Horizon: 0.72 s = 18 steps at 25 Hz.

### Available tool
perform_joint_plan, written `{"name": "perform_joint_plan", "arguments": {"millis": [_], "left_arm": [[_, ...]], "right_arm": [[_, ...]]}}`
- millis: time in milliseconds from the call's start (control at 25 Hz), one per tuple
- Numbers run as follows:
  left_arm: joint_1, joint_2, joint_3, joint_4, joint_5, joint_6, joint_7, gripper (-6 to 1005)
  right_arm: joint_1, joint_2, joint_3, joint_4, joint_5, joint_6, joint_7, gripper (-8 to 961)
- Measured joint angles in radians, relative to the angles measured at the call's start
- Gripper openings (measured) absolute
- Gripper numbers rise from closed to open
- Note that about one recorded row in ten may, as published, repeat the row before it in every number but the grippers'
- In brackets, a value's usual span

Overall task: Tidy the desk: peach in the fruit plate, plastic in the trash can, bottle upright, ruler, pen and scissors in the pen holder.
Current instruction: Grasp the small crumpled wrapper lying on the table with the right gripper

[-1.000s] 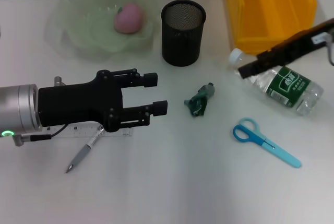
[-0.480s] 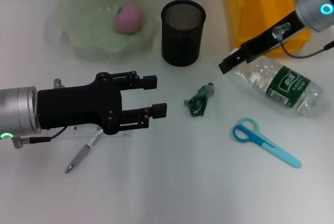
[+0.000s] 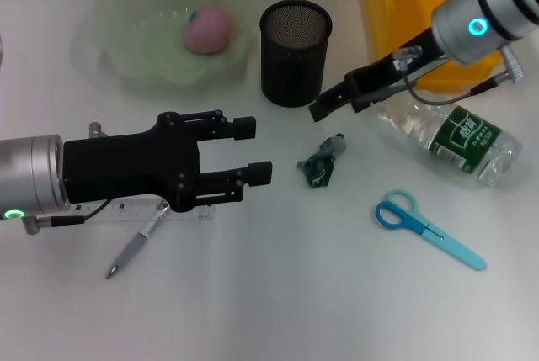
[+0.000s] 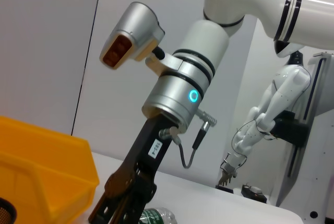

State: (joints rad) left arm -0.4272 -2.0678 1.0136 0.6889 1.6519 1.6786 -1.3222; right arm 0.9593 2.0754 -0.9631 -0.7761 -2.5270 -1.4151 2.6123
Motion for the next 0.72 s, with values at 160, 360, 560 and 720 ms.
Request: {"name": "perform_joint_plan", "arguments": {"millis": [160, 360, 560, 720], "left_arm": [[0.000, 0.000, 0.000, 0.000, 0.000, -0.002, 0.000, 666], [0.024, -0.001, -0.007, -0.004, 0.000, -0.017, 0.046, 666], [0.043, 0.000, -0.013, -0.018, -0.001, -0.012, 0.084, 666], [0.064, 0.000, -0.012, -0.021, -0.001, -0.003, 0.116, 666]], "right_arm": [[0.002, 0.000, -0.002, 0.040, 0.017, 0.022, 0.021, 818], [0.001, 0.000, 0.003, 0.091, 0.027, 0.026, 0.030, 818], [-0.003, 0.000, -0.004, 0.109, 0.027, 0.035, 0.051, 819], [0.008, 0.000, -0.009, 0.148, 0.024, 0.070, 0.055, 819]]}}
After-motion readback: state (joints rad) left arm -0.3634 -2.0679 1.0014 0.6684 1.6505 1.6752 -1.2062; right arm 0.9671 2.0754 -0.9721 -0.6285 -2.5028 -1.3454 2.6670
